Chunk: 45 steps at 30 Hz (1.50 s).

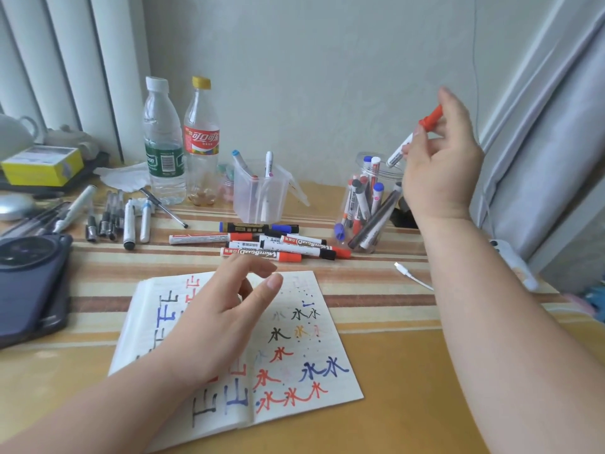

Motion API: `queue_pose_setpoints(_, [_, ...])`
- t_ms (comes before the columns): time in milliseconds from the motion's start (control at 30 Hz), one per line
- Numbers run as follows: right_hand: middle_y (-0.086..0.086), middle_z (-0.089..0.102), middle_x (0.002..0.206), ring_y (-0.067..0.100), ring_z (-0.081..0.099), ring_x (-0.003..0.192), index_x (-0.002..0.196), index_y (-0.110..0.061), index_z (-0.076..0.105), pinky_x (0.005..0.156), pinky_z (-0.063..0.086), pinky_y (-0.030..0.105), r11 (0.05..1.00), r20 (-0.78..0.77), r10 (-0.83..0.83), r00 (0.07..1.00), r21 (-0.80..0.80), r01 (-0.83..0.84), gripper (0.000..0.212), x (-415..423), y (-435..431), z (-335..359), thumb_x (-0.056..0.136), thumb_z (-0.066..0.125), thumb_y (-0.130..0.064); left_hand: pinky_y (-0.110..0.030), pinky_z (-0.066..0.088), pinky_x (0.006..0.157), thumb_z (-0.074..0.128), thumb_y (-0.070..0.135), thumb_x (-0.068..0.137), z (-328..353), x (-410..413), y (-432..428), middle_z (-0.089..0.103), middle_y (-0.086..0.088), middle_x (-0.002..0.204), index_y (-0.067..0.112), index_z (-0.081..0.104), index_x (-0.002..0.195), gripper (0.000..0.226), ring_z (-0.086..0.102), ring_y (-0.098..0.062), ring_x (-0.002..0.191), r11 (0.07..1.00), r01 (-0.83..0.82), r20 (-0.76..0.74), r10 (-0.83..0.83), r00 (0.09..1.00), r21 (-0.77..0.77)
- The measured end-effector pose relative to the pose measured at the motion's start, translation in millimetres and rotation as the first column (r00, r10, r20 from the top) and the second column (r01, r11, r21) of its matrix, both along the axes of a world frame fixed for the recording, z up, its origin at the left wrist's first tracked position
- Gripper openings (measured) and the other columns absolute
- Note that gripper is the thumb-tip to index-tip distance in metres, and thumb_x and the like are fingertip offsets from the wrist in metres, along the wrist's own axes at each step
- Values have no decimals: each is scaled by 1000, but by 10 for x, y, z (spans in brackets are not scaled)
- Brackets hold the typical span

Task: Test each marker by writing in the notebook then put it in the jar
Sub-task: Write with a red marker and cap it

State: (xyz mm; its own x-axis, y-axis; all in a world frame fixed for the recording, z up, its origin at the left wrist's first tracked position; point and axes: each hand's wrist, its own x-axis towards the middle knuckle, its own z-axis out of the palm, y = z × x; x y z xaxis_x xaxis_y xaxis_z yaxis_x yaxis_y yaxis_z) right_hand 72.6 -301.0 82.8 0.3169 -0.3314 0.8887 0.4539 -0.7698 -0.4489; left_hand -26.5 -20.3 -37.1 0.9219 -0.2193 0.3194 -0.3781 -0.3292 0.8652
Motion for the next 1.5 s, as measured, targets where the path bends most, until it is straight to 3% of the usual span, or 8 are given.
queue_pose_setpoints(133, [-2, 64, 108, 28, 66, 74, 144, -26, 51, 81, 57, 41, 1000, -157, -9, 988, -19, 6, 52, 27, -3, -42, 94, 53, -14, -15, 36, 68, 47, 57, 90, 16, -9, -11, 54, 34, 82, 39, 60, 103, 26, 51, -4, 76, 1000, 12, -10, -12, 1000, 8])
queue_pose_setpoints(267, [1, 54, 121, 21, 61, 76, 147, -27, 44, 78, 45, 15, 992, -268, -125, 955, -51, 115, 60, -65, 43, -114, 91, 58, -10, -20, 39, 65, 56, 41, 97, 1, 11, -3, 57, 25, 74, 35, 63, 96, 9, 49, -8, 67, 1000, -1, -12, 1, 1000, 20])
queue_pose_setpoints(400, [0, 64, 96, 19, 59, 76, 117, -21, 62, 73, 50, 30, 990, -291, -66, 954, -135, 27, 33, -284, 387, -358, 86, 60, -11, -14, 38, 56, 62, 21, 93, -34, 17, -11, 54, 15, 61, 34, 65, 84, 16, 49, -6, 58, 994, -24, -17, 26, 1000, 109])
queue_pose_setpoints(500, [-7, 68, 93, 13, 62, 80, 103, -23, 70, 77, 52, 32, 923, -678, 37, 734, -258, -284, 18, -391, 731, -673, 90, 61, -15, -15, 39, 56, 62, 18, 91, -25, 13, -18, 55, 15, 60, 33, 66, 82, 18, 50, -5, 57, 992, -31, -26, 35, 999, 124])
queue_pose_setpoints(700, [-7, 63, 117, 18, 59, 105, 118, -23, 67, 85, 52, 35, 786, -845, -101, 526, -392, -478, 32, -378, 1099, -1076, 94, 48, -15, -19, 41, 55, 61, 16, 88, -3, 2, -13, 58, 6, 61, 33, 66, 79, 20, 48, -7, 54, 993, -32, -20, 34, 999, 111])
queue_pose_setpoints(1000, [-2, 52, 89, 27, 55, 77, 88, -17, 59, 54, 35, 33, 710, -740, -264, 618, -583, -395, 12, -238, 1338, -1093, 87, 50, -9, -14, 38, 55, 60, 10, 88, 44, -27, -15, 56, 18, 59, 30, 68, 80, 23, 46, -6, 53, 995, -13, -12, 14, 1000, 104])
queue_pose_setpoints(1300, [0, 49, 96, 25, 50, 92, 100, -19, 60, 65, 37, 34, 671, -751, -373, 545, -624, -400, 19, -199, 1340, -1052, 82, 59, -13, -12, 38, 57, 62, 7, 87, 55, -39, -16, 57, 23, 62, 31, 68, 79, 25, 47, -6, 56, 994, -6, 27, 3, 1000, 109])
queue_pose_setpoints(1500, [-2, 52, 99, 22, 54, 89, 98, -17, 64, 66, 44, 34, 766, -715, -195, 672, -538, -351, 15, -326, 1147, -970, 86, 56, -16, -14, 38, 56, 63, 14, 87, 6, -13, -14, 60, 17, 65, 31, 68, 82, 19, 51, -7, 58, 989, -36, 32, 32, 999, 143])
